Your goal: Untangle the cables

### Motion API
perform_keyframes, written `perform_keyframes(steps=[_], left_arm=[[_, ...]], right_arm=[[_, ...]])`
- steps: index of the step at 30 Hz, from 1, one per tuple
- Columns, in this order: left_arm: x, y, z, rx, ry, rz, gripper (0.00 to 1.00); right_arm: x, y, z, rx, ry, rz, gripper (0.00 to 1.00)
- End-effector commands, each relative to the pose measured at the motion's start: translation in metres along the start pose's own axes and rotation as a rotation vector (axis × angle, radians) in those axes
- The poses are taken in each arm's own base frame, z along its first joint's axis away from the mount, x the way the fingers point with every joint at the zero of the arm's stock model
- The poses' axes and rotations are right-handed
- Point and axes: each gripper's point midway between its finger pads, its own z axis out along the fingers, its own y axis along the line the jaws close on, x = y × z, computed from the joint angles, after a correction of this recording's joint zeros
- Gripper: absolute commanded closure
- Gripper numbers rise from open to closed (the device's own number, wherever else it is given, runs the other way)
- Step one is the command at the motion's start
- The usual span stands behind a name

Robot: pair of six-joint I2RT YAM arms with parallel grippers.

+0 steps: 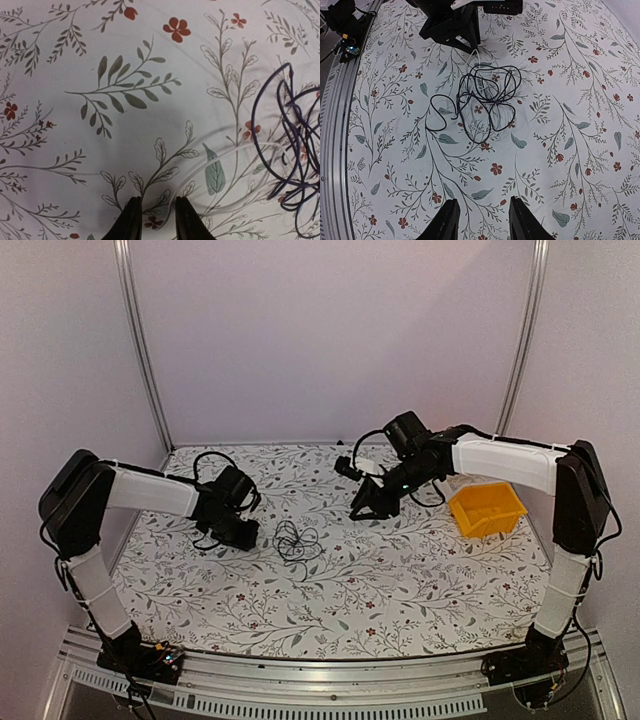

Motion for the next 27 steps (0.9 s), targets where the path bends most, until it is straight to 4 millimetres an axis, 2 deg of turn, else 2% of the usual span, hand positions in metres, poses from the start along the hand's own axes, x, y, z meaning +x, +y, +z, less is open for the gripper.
perform_keyframes(steps=[1,4,8,10,12,15,18,21,24,27], left_arm=[[0.002,-0.005,0.007,0.01,0.024,0.084,0.74],[0.006,-0.011,0.011,0.041,0.038,0.089,0.81],[0.012,-0.013,0.013,0.056,0.048,0.089,0.99],[0.01,-0.013,0.009,0.056,0.045,0.085,1.0],[0.001,-0.012,-0.005,0.049,0.017,0.072,1.0],[-0.028,-0.011,-0.044,0.043,-0.083,0.044,1.0],[-0.07,-0.03,-0.103,0.144,-0.25,0.03,1.0],[-0.106,-0.057,-0.172,0.285,-0.441,0.053,1.0],[-0.129,-0.076,-0.225,0.365,-0.577,0.097,1.0],[-0.142,-0.09,-0.262,0.408,-0.652,0.134,1.0]], right_arm=[[-0.014,-0.001,-0.006,0.022,-0.025,-0.019,0.62],[-0.013,-0.001,-0.006,0.022,-0.023,-0.018,0.62],[-0.013,-0.002,-0.005,0.026,-0.023,-0.019,0.62],[-0.014,-0.003,-0.005,0.028,-0.024,-0.02,0.62],[-0.017,-0.004,-0.006,0.029,-0.029,-0.024,0.62],[-0.03,-0.002,-0.013,0.024,-0.063,-0.046,0.63],[-0.058,-0.002,-0.03,0.042,-0.145,-0.086,0.64],[-0.091,-0.002,-0.049,0.065,-0.251,-0.136,0.63],[-0.128,-0.001,-0.068,0.087,-0.358,-0.181,0.58],[-0.165,0.001,-0.084,0.087,-0.444,-0.192,0.52]])
